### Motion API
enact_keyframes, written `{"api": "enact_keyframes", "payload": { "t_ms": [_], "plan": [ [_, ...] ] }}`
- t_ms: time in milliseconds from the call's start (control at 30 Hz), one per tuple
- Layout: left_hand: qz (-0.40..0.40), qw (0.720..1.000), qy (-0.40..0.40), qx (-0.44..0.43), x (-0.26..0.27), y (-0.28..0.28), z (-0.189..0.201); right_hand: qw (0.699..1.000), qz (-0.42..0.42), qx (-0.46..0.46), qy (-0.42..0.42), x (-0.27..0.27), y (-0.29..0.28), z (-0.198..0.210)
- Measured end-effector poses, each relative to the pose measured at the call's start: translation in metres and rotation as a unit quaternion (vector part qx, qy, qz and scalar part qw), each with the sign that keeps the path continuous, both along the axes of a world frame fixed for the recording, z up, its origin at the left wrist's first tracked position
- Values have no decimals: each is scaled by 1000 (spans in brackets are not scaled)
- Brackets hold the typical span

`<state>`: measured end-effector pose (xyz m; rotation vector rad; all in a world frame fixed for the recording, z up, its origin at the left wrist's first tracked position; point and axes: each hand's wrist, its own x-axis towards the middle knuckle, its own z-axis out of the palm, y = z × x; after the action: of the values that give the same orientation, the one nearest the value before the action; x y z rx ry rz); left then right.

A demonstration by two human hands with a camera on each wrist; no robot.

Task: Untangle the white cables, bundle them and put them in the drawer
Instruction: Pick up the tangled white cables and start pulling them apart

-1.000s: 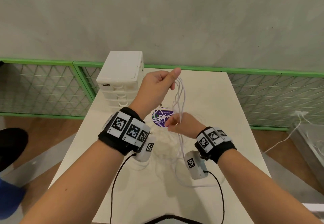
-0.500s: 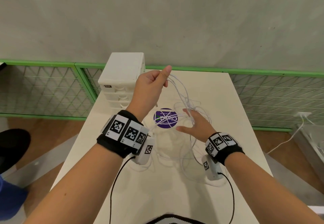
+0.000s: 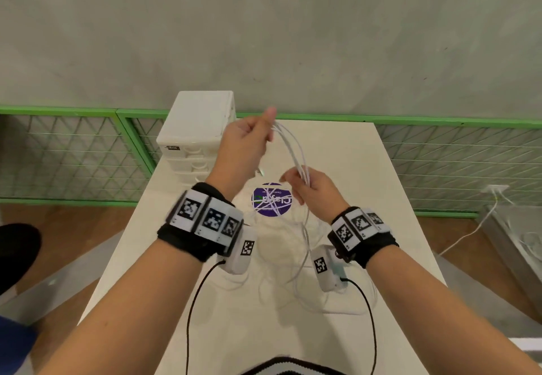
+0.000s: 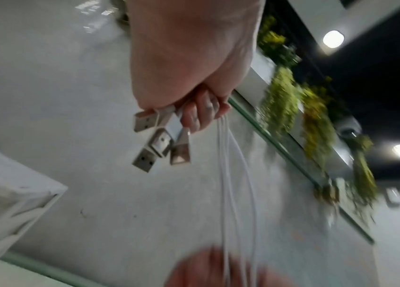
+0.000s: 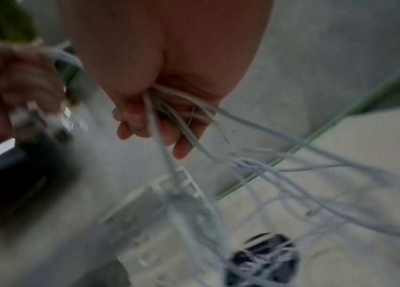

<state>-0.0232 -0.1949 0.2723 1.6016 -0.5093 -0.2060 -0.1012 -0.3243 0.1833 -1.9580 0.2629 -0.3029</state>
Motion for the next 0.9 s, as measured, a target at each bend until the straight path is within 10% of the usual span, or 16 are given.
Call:
{"api": "enact_keyframes", "payload": {
  "t_ms": [167,400,700,900],
  "plan": [
    [24,999,-29,23,6,9,-3,989,26,-101,105,-13,-14,-37],
    [-10,998,-22,51,0,1,-7,980,-88,-64,-167,-3,-7,-12],
    [-79,997,-13,24,-14,-9,5,989,-20,-147,-26,4,-9,-29],
    [-74,997,9,-9,-12,-9,9,967,-102,-161,-167,5,-14,-13]
  ]
}}
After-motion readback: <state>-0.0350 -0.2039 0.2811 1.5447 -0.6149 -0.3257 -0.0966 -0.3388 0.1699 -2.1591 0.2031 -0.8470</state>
